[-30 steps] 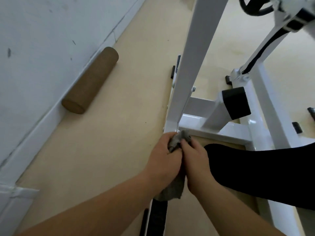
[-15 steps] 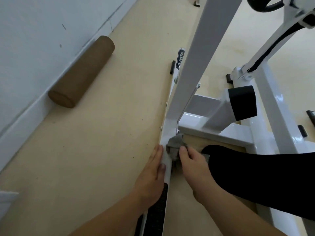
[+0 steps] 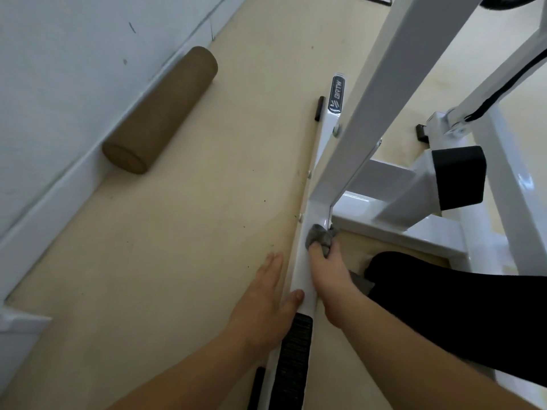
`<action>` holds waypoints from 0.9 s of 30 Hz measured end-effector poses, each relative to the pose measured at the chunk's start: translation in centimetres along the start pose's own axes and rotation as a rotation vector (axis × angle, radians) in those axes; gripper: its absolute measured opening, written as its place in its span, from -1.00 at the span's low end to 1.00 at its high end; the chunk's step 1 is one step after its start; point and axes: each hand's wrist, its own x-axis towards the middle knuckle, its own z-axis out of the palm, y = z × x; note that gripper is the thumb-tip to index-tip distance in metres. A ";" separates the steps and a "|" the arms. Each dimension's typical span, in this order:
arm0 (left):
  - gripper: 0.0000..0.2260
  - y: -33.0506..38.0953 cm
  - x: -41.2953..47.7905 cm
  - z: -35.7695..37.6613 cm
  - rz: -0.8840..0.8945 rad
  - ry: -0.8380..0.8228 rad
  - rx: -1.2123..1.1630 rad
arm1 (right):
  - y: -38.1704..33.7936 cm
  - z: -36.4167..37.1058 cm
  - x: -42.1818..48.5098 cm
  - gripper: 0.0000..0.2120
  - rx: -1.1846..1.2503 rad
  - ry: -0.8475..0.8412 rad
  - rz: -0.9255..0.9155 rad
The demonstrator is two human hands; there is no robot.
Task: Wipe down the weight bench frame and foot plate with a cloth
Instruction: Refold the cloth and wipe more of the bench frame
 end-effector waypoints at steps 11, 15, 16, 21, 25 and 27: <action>-0.40 -2.3 -3.3 -0.4 -0.060 0.072 -0.082 | -2.6 1.2 2.5 -0.50 -0.034 0.062 0.008; -0.37 -3.4 -4.8 -0.6 -0.078 0.056 -0.088 | -1.6 2.6 1.1 -0.39 -0.175 0.175 -0.103; -0.36 -3.8 -5.0 -0.7 -0.089 0.055 -0.083 | -1.0 2.9 -0.6 -0.38 -0.216 0.181 -0.112; -0.32 -5.0 -6.5 -1.4 -0.128 0.035 -0.038 | 4.5 3.1 -9.6 -0.28 -0.448 0.043 -0.136; -0.31 -5.6 -7.7 -0.9 -0.141 0.005 -0.079 | 3.8 2.3 -7.4 -0.17 -0.427 0.012 -0.084; -0.30 -5.5 -8.0 -0.8 -0.138 -0.002 -0.098 | 1.7 0.9 -3.0 -0.13 -0.330 -0.012 -0.087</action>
